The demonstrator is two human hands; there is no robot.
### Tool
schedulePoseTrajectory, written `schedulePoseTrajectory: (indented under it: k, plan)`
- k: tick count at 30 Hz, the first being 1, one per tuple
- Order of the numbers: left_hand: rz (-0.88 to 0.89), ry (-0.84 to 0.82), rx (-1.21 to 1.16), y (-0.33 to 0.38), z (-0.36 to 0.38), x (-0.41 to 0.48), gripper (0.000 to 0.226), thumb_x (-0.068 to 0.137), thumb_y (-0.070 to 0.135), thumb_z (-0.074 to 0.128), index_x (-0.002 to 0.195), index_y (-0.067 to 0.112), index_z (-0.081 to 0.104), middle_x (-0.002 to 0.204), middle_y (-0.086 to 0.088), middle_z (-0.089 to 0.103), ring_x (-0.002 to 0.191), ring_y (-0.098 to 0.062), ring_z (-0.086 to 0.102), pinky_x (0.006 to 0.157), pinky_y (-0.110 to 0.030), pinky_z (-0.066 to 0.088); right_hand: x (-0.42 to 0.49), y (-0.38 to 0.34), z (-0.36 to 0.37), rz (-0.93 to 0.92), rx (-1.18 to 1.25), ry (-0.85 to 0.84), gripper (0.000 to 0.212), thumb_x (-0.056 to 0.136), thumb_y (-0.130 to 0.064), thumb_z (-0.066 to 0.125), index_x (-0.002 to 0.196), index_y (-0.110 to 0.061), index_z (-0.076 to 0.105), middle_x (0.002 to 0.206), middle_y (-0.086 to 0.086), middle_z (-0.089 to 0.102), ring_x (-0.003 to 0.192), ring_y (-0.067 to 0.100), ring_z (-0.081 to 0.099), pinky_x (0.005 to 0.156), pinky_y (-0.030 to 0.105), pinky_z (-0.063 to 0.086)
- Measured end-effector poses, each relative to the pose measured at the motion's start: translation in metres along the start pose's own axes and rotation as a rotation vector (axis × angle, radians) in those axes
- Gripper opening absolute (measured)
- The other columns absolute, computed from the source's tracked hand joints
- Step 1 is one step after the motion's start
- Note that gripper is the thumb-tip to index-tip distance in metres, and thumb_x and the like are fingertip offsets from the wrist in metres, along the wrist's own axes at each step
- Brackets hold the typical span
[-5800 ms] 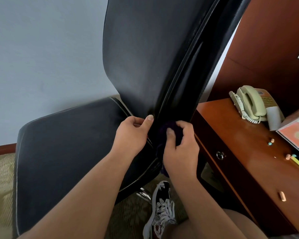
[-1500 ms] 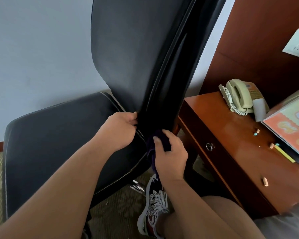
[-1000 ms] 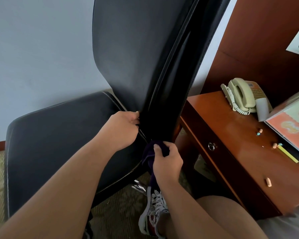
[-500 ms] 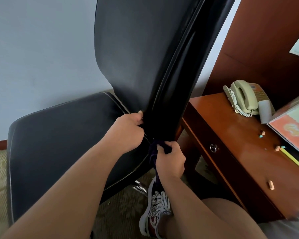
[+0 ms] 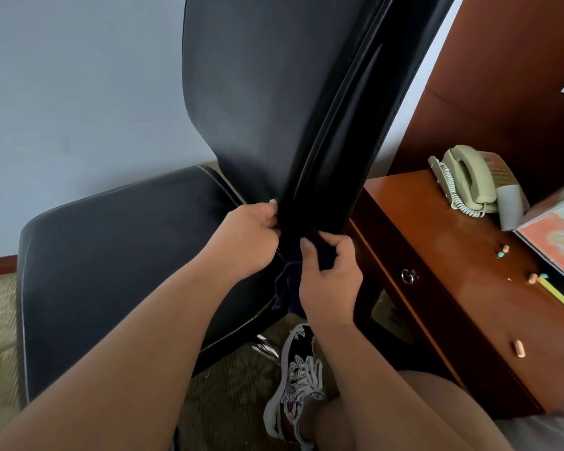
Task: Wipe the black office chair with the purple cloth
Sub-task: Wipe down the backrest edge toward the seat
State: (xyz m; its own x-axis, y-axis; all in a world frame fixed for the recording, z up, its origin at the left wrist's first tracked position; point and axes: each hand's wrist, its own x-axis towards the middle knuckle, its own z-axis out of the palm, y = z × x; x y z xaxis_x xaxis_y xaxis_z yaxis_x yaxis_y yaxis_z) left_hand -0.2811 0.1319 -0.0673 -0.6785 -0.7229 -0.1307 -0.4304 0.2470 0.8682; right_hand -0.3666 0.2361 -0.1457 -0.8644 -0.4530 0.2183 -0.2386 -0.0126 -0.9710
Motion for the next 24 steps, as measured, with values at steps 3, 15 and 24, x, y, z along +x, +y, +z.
schedulePoseTrajectory:
  k: [3, 15, 24]
  plan:
    - [0.028, -0.086, -0.069, 0.004, 0.003, 0.001, 0.066, 0.094, -0.021, 0.029, 0.149, 0.013, 0.041, 0.144, -0.005, 0.054, 0.133, -0.012, 0.051, 0.095, -0.019, 0.046, 0.008, 0.01, -0.003, 0.097, -0.133, -0.004, 0.012, 0.094, -0.033, 0.068, 0.103, -0.036, 0.06, 0.091, -0.015, 0.068, 0.085, 0.004, 0.068, 0.075, 0.037, 0.061]
    - [0.027, -0.2, -0.05, -0.03, -0.009, 0.021, 0.1, 0.084, -0.027, 0.03, 0.159, 0.036, 0.009, 0.16, 0.01, 0.031, 0.148, -0.009, 0.027, 0.081, 0.01, 0.032, 0.046, 0.013, -0.007, -0.041, -0.465, -0.039, 0.017, 0.094, -0.039, 0.064, 0.1, -0.046, 0.05, 0.085, -0.013, 0.066, 0.073, 0.014, 0.067, 0.061, 0.033, 0.056]
    - [0.029, -0.221, -0.052, -0.019, -0.014, 0.023, 0.099, 0.088, -0.02, 0.034, 0.157, 0.046, 0.011, 0.156, 0.022, 0.033, 0.07, 0.001, 0.067, 0.05, -0.01, 0.042, 0.041, 0.02, 0.002, 0.034, -0.369, 0.018, 0.012, 0.095, -0.035, 0.065, 0.097, -0.039, 0.053, 0.086, -0.011, 0.066, 0.073, 0.011, 0.067, 0.061, 0.037, 0.057]
